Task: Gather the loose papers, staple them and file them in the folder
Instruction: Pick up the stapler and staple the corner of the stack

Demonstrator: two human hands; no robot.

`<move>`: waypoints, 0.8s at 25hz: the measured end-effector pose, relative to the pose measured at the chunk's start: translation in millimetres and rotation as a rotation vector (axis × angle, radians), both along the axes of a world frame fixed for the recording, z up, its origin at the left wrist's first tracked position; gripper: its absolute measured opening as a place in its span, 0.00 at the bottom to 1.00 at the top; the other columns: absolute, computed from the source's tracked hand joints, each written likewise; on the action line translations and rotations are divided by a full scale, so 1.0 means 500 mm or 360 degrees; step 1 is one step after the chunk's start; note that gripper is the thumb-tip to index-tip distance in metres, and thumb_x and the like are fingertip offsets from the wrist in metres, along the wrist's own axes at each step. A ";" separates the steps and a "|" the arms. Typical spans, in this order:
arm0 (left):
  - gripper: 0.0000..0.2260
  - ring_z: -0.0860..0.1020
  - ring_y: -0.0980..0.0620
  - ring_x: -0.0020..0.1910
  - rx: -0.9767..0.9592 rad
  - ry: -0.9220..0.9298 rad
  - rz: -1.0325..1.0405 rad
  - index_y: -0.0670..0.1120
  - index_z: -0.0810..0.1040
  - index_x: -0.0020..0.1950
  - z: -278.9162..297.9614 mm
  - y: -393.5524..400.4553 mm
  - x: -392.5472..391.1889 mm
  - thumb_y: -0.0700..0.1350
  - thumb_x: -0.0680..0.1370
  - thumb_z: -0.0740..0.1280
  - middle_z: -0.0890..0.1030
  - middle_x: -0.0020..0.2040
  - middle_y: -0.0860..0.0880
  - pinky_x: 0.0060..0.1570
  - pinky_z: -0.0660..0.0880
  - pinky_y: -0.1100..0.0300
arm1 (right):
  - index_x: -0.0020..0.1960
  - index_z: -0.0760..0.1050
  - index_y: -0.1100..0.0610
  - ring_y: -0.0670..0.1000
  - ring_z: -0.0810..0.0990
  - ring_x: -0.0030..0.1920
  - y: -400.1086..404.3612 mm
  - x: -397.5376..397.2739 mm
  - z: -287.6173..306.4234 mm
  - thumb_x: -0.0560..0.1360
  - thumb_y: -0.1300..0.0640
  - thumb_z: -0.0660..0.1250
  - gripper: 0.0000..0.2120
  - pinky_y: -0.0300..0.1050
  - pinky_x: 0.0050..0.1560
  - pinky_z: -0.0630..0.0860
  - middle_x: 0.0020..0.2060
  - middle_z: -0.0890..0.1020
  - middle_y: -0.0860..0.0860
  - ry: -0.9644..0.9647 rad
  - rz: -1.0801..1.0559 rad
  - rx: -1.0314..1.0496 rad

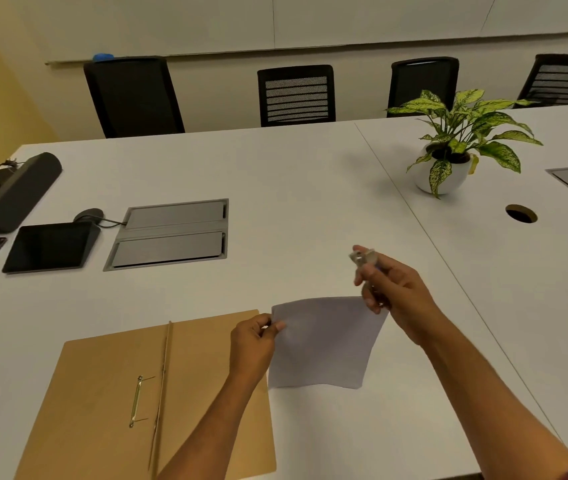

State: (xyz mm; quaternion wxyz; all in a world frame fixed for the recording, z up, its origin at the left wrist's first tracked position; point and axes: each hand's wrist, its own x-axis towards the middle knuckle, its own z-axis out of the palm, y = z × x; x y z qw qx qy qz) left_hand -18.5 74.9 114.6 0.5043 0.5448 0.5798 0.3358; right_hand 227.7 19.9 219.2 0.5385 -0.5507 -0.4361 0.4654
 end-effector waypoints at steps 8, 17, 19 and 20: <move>0.06 0.84 0.47 0.46 0.0042 0.0051 -0.0068 0.49 0.87 0.50 0.000 -0.003 0.018 0.43 0.77 0.70 0.87 0.45 0.50 0.44 0.80 0.54 | 0.64 0.78 0.45 0.52 0.81 0.49 0.038 -0.119 0.025 0.73 0.43 0.72 0.21 0.44 0.40 0.70 0.52 0.83 0.46 -0.2322 0.0484 0.0478; 0.07 0.85 0.46 0.46 -0.0002 0.0000 -0.0028 0.50 0.87 0.49 -0.008 0.002 0.017 0.41 0.75 0.71 0.88 0.45 0.50 0.50 0.82 0.45 | 0.49 0.84 0.54 0.55 0.81 0.37 0.063 -0.155 0.023 0.64 0.52 0.81 0.16 0.46 0.37 0.63 0.40 0.83 0.51 -0.2949 0.0483 0.0497; 0.07 0.85 0.46 0.46 0.0005 0.0006 -0.0024 0.50 0.87 0.49 -0.007 0.003 0.017 0.40 0.75 0.71 0.87 0.45 0.50 0.50 0.82 0.45 | 0.52 0.83 0.54 0.55 0.81 0.39 0.064 -0.161 0.031 0.67 0.52 0.80 0.15 0.47 0.39 0.63 0.42 0.84 0.51 -0.2963 0.0533 0.0471; 0.07 0.85 0.46 0.46 0.0007 0.0009 -0.0023 0.49 0.87 0.50 -0.006 0.002 0.017 0.40 0.75 0.71 0.87 0.44 0.50 0.51 0.82 0.46 | 0.53 0.83 0.54 0.55 0.81 0.42 0.065 -0.164 0.036 0.69 0.52 0.79 0.15 0.47 0.40 0.63 0.44 0.84 0.52 -0.2960 0.0561 0.0481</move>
